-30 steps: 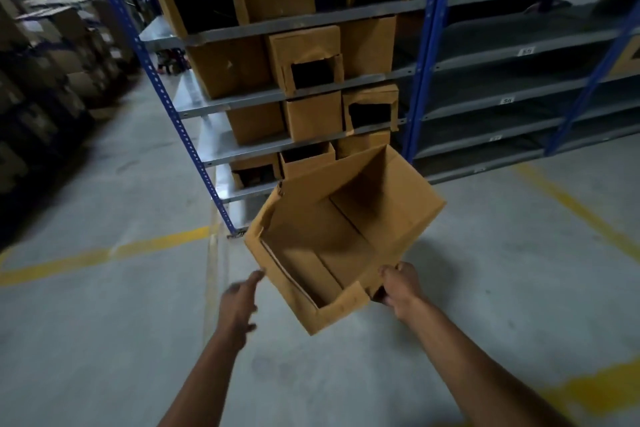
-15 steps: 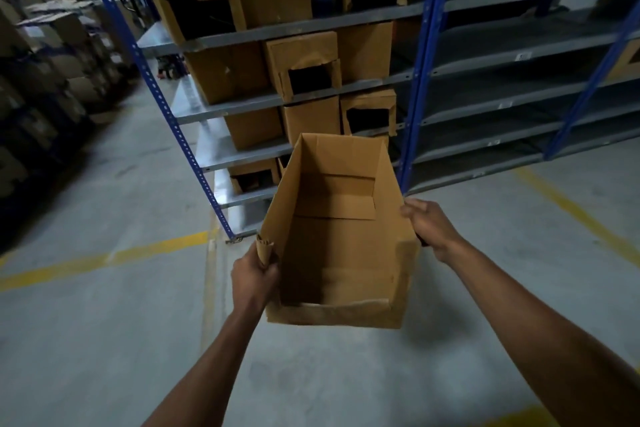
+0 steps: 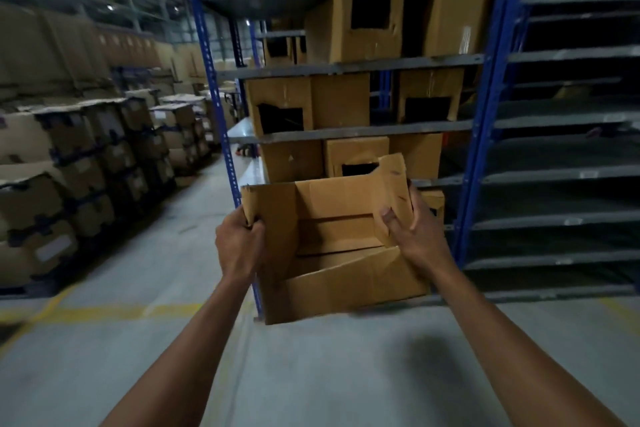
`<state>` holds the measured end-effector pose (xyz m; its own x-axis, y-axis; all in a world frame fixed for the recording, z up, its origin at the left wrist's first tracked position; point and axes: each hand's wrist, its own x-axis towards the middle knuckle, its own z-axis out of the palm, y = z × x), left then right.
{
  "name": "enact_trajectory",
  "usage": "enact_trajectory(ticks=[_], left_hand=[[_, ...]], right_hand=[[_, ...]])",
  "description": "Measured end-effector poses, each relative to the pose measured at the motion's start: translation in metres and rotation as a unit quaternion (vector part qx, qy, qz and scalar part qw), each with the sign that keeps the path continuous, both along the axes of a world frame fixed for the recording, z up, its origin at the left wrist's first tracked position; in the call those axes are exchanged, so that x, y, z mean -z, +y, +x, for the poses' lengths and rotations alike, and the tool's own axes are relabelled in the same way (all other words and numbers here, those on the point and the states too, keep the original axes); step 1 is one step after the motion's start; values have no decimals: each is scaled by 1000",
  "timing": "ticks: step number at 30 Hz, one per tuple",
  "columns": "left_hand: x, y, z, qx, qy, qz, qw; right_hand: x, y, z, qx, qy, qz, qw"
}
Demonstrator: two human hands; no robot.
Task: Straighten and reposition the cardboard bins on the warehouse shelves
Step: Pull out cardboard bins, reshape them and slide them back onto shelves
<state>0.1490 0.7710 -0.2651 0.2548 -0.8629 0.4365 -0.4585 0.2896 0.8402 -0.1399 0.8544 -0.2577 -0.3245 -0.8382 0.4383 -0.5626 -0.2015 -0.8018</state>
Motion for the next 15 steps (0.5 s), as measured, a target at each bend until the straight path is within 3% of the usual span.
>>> enact_trajectory(ticks=[8, 15], left_hand=[[-160, -18, 5, -61, -13, -219, 974], [-267, -73, 25, -79, -54, -327, 940]], right_hand=[[-112, -63, -3, 38, 26, -219, 975], [-204, -147, 13, 16, -5, -318, 948]])
